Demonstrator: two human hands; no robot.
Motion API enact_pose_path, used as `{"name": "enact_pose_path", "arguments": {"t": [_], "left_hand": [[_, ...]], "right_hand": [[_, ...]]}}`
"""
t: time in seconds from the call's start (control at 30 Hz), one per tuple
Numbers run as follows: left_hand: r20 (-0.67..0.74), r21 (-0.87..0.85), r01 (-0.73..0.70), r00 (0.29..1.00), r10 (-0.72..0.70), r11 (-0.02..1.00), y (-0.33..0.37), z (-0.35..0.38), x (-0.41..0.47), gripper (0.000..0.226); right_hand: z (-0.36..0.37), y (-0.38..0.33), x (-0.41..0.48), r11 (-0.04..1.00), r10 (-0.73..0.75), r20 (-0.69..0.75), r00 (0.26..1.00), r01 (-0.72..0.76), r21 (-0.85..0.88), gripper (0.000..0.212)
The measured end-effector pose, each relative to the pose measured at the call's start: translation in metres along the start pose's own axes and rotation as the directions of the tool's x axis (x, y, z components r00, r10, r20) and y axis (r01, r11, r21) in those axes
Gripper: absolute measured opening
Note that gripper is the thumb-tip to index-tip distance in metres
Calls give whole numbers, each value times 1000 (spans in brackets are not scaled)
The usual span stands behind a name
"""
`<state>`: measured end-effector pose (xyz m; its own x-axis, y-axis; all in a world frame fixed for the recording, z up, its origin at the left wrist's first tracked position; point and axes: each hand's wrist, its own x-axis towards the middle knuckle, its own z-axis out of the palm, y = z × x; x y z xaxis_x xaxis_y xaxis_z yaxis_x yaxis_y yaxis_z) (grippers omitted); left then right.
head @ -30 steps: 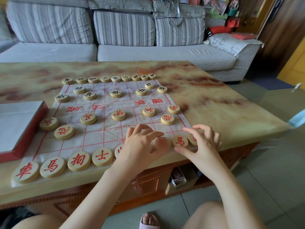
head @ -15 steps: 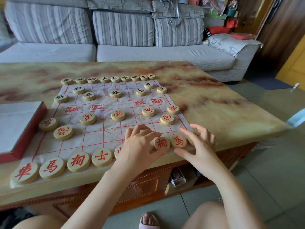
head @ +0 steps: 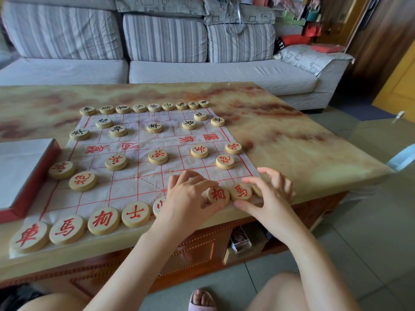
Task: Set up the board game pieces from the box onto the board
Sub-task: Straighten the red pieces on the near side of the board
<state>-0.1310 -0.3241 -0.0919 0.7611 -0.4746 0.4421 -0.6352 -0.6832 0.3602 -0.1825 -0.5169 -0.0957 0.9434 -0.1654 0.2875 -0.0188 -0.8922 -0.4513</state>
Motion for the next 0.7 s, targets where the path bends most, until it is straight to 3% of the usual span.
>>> {"name": "enact_pose_path", "arguments": {"t": [0.2,0.33,0.53,0.7], "left_hand": [[6,-18,-12,1000,12,1000,3,-1,0,47],[11,2,-61,998,61,998,7,1,1,36],[23,14,-71,997,71,997,9,1,0,33],[35,-5,-102,994,102,995,11,-2,-1,30]], "right_hand": [[-17,20,-2,951,185,-175,967,-131,281,37],[-19,33,-1,898,280,-109,954,-220,382,41],[-16,28,6,919,184,-48,982,-154,363,47],[-22,34,1,885,102,149,984,-158,439,58]]}}
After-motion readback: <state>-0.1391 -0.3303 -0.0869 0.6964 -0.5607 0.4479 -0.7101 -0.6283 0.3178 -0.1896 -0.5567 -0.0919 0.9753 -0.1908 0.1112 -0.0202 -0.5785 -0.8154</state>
